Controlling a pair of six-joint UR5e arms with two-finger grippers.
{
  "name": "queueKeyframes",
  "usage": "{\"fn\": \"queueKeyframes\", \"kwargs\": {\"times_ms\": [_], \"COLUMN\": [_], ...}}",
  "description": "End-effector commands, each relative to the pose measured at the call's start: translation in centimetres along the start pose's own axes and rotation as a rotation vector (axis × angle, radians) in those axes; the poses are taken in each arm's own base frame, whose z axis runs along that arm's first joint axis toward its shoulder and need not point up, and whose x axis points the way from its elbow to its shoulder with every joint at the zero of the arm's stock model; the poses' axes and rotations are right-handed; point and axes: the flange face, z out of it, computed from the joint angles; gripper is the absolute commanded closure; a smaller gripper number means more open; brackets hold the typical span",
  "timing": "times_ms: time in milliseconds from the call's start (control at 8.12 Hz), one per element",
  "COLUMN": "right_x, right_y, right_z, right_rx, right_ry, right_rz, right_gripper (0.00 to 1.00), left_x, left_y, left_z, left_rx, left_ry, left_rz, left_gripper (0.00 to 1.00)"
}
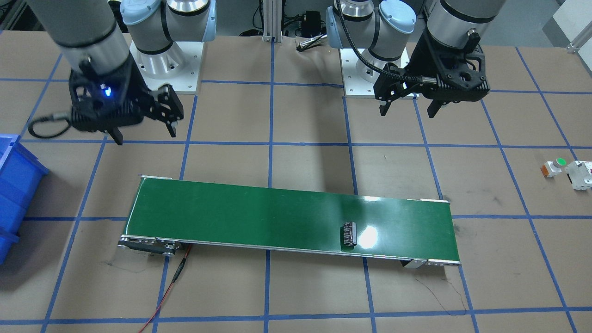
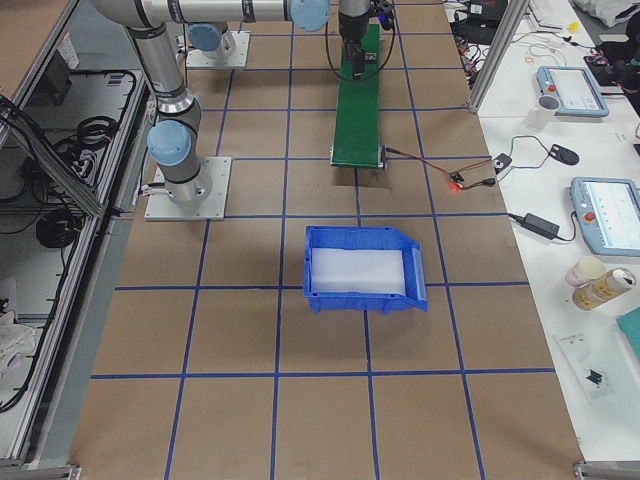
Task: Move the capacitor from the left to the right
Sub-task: 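Lower the right gripper over the belt toward the approaching capacitor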
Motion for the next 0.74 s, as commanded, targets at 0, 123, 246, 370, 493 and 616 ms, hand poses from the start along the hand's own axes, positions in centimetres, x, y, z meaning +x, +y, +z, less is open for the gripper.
{"fn": "queueKeyframes", "kwargs": {"times_ms": [0, 123, 246, 370, 493, 616], "right_x": [0.8, 0.7, 0.6, 1.4, 3.7, 4.9], "right_y": [-4.1, -4.5, -4.7, -5.0, -4.8, -4.4], "right_z": [8.2, 10.5, 11.6, 12.2, 14.0, 15.1], "right_rx": [-0.048, -0.04, -0.015, 0.021, 0.023, 0.031], "right_ry": [-0.011, -0.027, -0.081, -0.154, -0.189, -0.217], "right_rz": [0.0, 0.004, 0.003, 0.023, 0.04, 0.039], "right_gripper": [0.0, 0.0, 0.0, 0.0, 0.0, 0.0], "left_x": [0.0, 0.0, 0.0, 0.1, 0.0, -0.1], "left_y": [0.0, 0.1, 0.1, 0.1, -0.5, -0.8], "left_z": [0.0, -0.2, -0.2, -0.2, -0.5, -0.9], "left_rx": [0.002, 0.005, 0.005, 0.006, 0.052, 0.089], "left_ry": [-0.003, -0.003, -0.003, -0.003, -0.006, -0.008], "left_rz": [0.002, 0.005, 0.005, 0.003, 0.003, 0.009], "left_gripper": [0.0, 0.0, 0.0, 0.0, 0.0, 0.0]}}
